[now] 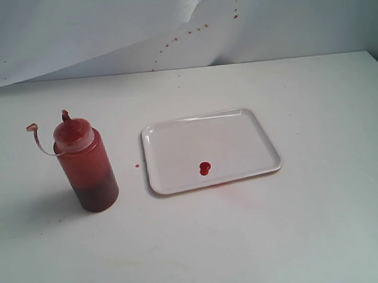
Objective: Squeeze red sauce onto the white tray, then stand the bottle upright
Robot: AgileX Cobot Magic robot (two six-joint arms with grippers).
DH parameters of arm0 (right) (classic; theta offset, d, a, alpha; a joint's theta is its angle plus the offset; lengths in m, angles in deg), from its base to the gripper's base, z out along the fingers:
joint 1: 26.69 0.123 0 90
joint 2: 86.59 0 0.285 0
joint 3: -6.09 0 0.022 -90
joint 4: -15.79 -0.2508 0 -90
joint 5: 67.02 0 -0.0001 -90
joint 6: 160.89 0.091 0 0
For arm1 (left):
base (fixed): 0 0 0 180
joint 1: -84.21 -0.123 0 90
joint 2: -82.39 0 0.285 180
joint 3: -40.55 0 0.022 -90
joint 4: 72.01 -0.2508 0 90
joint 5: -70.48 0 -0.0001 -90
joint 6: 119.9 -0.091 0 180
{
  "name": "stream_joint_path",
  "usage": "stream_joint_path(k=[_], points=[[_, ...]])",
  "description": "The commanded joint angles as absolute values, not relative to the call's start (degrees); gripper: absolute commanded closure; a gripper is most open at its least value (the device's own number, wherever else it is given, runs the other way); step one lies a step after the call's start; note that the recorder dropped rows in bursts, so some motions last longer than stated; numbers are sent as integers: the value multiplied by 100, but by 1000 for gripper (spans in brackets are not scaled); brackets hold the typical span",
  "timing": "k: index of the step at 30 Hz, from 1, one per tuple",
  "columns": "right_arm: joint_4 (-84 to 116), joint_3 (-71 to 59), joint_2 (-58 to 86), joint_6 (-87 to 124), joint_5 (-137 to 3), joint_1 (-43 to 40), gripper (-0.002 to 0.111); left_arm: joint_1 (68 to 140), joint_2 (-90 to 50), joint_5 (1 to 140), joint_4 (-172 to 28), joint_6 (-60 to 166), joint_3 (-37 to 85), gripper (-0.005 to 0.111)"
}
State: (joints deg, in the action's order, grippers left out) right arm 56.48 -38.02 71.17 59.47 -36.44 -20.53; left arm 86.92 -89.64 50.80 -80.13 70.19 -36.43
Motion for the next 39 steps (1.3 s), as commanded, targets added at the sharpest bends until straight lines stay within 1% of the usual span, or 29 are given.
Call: stream_joint_path(k=[1, 4, 8, 10, 13, 19, 24, 30, 39], points=[[5659, -4014, 7138, 5863, -3651, -2102, 108, 8685, -8982, 5109, -8025, 7014, -3667, 106], [5129, -4258, 7276, 4983, -3819, -2102, 108, 8685, -8982, 5109, -8025, 7014, -3667, 106], [3119, -4675, 7522, 1850, -4418, -2102, 108, 8685, -8982, 5109, -8025, 7014, -3667, 106], [2257, -4948, 7640, 883, -4757, -2102, 108, 8685, -8982, 5109, -8025, 7014, -3667, 106], [1976, -5373, 7768, 850, -5062, -2102, 108, 8685, -8982, 5109, -8025, 7004, -3667, 106], [1962, -6288, 8089, 1228, -5178, -2102, 108, 8685, -8982, 5109, -8025, 7004, -3667, 106], [1962, -6779, 8383, 1436, -5480, -2102, 108, 8685, -8982, 5109, -8025, 7004, -3667, 106], [1935, -7113, 8563, 1534, -5493, -2102, 108, 8685, -8982, 5109, -8025, 7015, -3667, 106], [1935, -7113, 8563, 1711, -5494, -2102, 108, 8685, -8982, 5109, -8025, 7005, -3667, 106]])
